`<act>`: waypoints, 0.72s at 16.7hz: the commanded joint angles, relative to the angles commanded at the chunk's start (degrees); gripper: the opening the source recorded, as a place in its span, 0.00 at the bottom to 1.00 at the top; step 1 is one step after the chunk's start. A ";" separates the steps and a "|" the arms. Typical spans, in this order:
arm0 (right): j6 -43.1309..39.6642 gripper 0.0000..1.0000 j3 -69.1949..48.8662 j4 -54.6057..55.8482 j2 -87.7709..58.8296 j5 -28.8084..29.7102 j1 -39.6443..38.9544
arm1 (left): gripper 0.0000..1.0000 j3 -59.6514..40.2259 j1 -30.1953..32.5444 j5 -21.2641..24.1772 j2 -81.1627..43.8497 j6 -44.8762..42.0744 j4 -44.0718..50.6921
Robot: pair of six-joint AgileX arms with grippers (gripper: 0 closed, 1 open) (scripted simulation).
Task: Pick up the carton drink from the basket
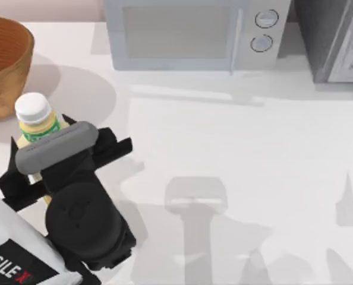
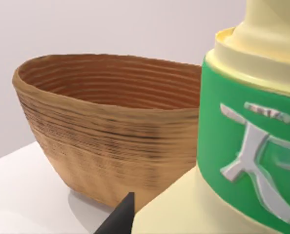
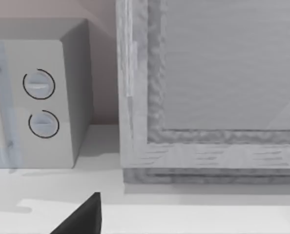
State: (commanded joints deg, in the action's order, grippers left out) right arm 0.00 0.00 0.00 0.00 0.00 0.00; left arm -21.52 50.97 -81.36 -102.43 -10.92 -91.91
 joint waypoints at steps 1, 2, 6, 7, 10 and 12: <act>0.00 1.00 0.00 0.00 0.00 0.00 0.00 | 0.00 0.00 0.00 0.00 0.00 0.00 0.00; 0.00 1.00 0.00 0.00 0.00 0.00 0.00 | 0.00 0.00 0.00 0.00 0.00 0.00 0.00; 0.00 1.00 0.00 0.00 0.00 0.00 0.00 | 0.30 0.00 0.00 0.00 0.00 0.00 0.00; 0.00 1.00 0.00 0.00 0.00 0.00 0.00 | 0.38 0.00 0.00 0.00 0.00 0.00 0.00; 0.00 1.00 0.00 0.00 0.00 0.00 0.00 | 0.60 0.00 0.00 0.00 0.00 0.00 0.00; 0.00 1.00 0.00 0.00 0.00 0.00 0.00 | 0.75 0.00 0.00 0.00 0.00 0.00 0.00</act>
State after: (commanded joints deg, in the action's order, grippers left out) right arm 0.00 0.00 0.00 0.00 0.00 0.00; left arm -21.52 50.97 -81.36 -102.43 -10.92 -91.91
